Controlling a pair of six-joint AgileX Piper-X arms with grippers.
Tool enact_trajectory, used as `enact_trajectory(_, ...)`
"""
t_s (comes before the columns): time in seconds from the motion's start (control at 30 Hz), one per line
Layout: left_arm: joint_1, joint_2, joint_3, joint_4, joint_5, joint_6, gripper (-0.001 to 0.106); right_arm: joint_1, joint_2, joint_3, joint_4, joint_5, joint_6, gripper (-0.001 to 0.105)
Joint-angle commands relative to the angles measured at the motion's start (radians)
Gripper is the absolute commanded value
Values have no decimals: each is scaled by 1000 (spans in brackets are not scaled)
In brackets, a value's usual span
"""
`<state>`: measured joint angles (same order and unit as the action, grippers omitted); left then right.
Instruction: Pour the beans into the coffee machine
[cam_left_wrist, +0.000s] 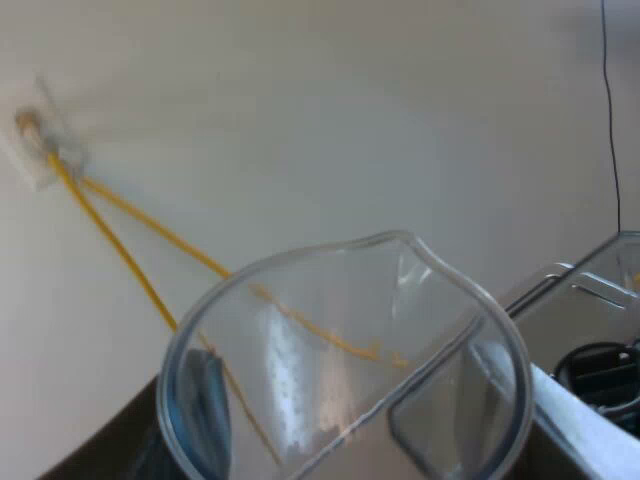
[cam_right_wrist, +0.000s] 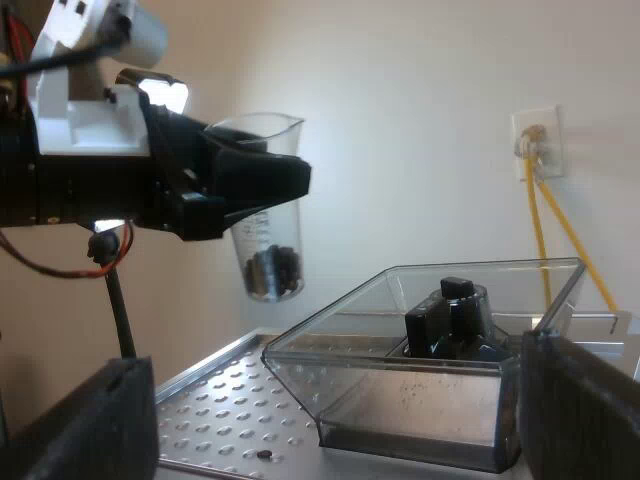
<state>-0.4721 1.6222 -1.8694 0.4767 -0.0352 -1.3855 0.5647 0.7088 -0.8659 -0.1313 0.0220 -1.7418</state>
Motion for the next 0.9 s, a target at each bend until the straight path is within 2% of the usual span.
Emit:
enact_trajectory(0.03, -34, 10, -26, -12, -64, 129, 37, 2, -4, -11, -23, 0, -3, 79)
enact_trajectory(0.13, -50, 18, -26, -21, -69, 211, 37, 2, -4, -11, -23, 0, -3, 79)
enact_trajectory(0.27, -61, 18, -26, -36, -89, 258, 37, 2, -4, -11, -23, 0, -3, 79)
enact_trajectory(0.33, -61, 18, -26, -75, -89, 375, 37, 2, -4, -11, -23, 0, -3, 79)
enact_trajectory(0.37, -61, 18, -26, -80, -89, 390, 37, 2, -4, -11, -23, 0, -3, 79)
enact_trajectory(0.43, -61, 18, -26, -97, -89, 474, 37, 2, -4, -11, -23, 0, -3, 79)
enact_trajectory(0.57, -61, 18, -26, -110, -89, 564, 37, 2, -4, -11, -21, 0, -3, 79)
enact_trajectory(0.63, -61, 18, -26, -117, -89, 647, 37, 2, -4, -11, -21, -3, -3, 79)
enact_trajectory(0.67, -61, 18, -26, -117, -89, 666, 37, 2, -4, -11, -21, -3, -3, 79)
enact_trajectory(0.73, -61, 18, -26, -117, -87, 787, 37, 2, -4, -11, -21, -3, -3, 79)
enact_trajectory(0.83, -61, 19, -26, -117, -87, 916, 37, 2, -4, -11, -21, -3, -3, 79)
enact_trajectory(0.9, -61, 19, -23, -117, -79, 971, 37, 2, -4, -11, -21, -3, -3, 79)
